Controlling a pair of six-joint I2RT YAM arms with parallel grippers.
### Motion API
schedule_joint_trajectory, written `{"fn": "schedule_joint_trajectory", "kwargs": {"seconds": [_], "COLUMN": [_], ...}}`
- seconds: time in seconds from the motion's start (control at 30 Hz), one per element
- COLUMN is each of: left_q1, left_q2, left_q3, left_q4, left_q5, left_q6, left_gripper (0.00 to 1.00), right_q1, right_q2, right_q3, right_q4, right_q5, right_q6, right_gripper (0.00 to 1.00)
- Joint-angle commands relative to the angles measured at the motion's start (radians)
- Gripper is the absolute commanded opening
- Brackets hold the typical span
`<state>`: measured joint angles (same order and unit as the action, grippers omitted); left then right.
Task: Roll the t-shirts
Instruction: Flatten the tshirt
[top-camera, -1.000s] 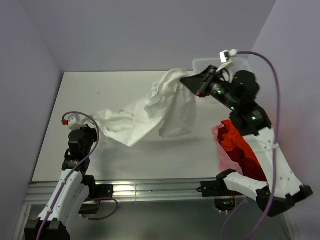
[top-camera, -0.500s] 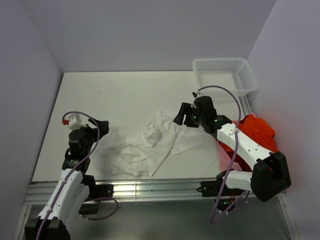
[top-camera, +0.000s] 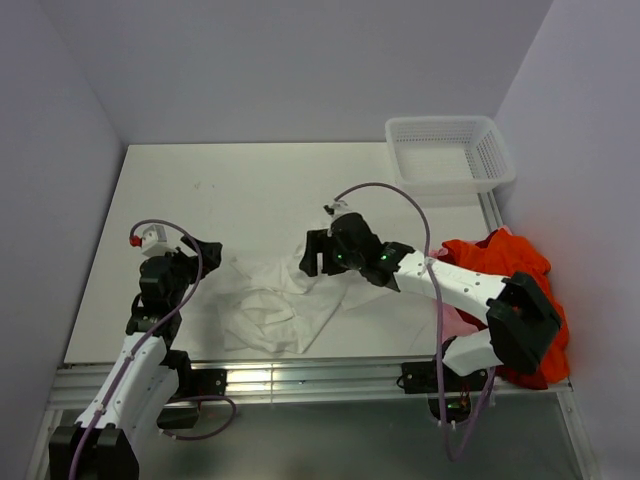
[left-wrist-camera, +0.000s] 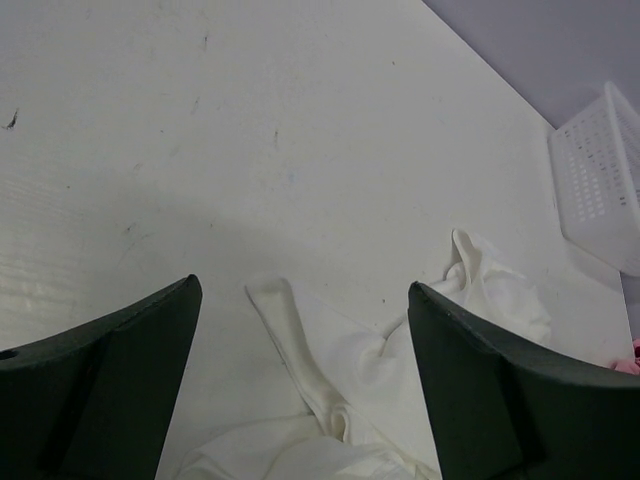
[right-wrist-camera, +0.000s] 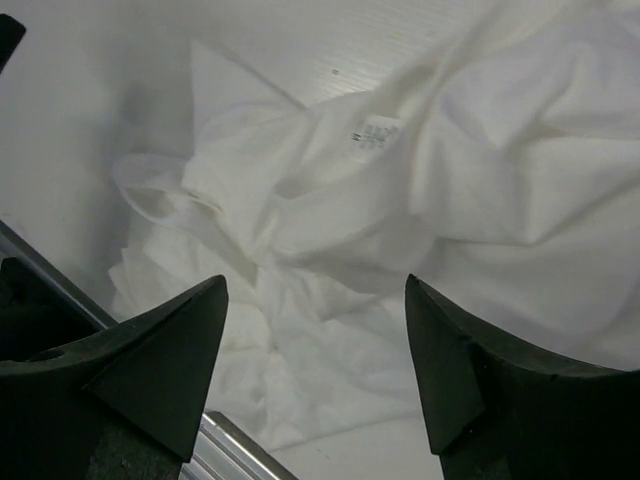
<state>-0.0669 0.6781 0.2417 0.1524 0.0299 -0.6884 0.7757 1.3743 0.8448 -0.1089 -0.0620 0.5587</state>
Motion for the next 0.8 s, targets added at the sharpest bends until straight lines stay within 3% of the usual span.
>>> {"fn": "schedule_joint_trajectory", "kwargs": {"seconds": [0.0,0.2,0.4,0.53,0.77], "left_q1": [0.001,0.001,0.001,0.001,0.001], "left_q2": [-0.025,-0.022,-0.015,-0.015,-0.022], "left_q3": [0.025,0.025,0.028,0.028,0.025], "left_q4": [0.038,0.041,0.042,0.042,0.042], "left_q5": [0.021,0.030,0.031,0.033,0.033], "left_q6": [0.023,0.026,0.027,0.026,0.027], "left_gripper": [0.90,0.90,0.90,0.90,0.89], "right_q1": [0.098,0.188,0.235,0.272,0.336], "right_q2": [0.040,0.219,0.335,0.310,0.122], "right_q3": [0.129,0.276,0.372,0.387,0.317], "right_q4": [-0.032,-0.167,-0.264,-0.268,-0.123], "right_q5": [0.171,0.349,0.441,0.449,0.213], "right_q6": [-0.026,-0.028,-0.011,-0.022,-0.144], "right_gripper": [0.79,0.77,0.67,0.01,0.00]}}
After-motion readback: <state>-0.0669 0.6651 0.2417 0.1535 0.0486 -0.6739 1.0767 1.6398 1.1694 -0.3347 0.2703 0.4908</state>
